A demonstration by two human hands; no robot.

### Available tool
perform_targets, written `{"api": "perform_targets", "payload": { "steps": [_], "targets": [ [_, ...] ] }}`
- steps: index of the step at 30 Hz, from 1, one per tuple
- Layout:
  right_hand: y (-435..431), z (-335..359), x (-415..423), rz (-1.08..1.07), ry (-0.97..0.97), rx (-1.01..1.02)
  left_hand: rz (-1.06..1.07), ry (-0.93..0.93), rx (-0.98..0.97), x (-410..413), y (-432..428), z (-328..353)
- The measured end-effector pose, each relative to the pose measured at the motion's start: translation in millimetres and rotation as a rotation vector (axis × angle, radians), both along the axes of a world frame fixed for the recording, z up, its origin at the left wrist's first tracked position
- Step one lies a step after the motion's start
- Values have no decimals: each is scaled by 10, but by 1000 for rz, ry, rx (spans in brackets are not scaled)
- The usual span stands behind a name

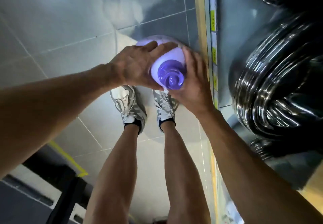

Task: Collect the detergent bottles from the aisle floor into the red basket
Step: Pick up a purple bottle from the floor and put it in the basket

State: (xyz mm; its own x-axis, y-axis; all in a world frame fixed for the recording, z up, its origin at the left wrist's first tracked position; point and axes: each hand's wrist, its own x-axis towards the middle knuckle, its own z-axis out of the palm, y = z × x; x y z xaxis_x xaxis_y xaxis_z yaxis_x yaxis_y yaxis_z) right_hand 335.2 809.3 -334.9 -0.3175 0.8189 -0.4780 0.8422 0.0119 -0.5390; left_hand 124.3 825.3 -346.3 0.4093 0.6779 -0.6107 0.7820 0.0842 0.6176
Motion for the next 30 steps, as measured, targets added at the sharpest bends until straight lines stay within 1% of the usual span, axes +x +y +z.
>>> {"api": "perform_targets", "payload": {
  "steps": [3,7,10,14,17,20,22,25,28,30],
  "targets": [
    [142,-66,-18,234,-54,-27,48,29,6,-141,-187,-70],
    [267,-101,-160,367,-62,-9,109,42,126,-216,-286,1],
    [375,-66,-255,434,-41,-23,197,43,85,-231,-321,52],
    [475,-4,-370,548,-55,58,300,44,57,-238,-351,150],
    [515,124,-460,604,-34,109,312,91,158,-348,-435,297],
    [436,423,-695,670,-7,132,333,142,189,-575,-616,592],
    [360,796,-892,713,-4,127,345,189,176,-749,-761,962],
    [363,1588,-1161,793,22,149,356,281,176,-961,-888,1835],
    [357,2677,-1555,913,57,177,408,373,193,-1216,-1104,2993],
    [304,3524,-1859,994,49,208,491,384,208,-1433,-1327,3811]
  ]
}}
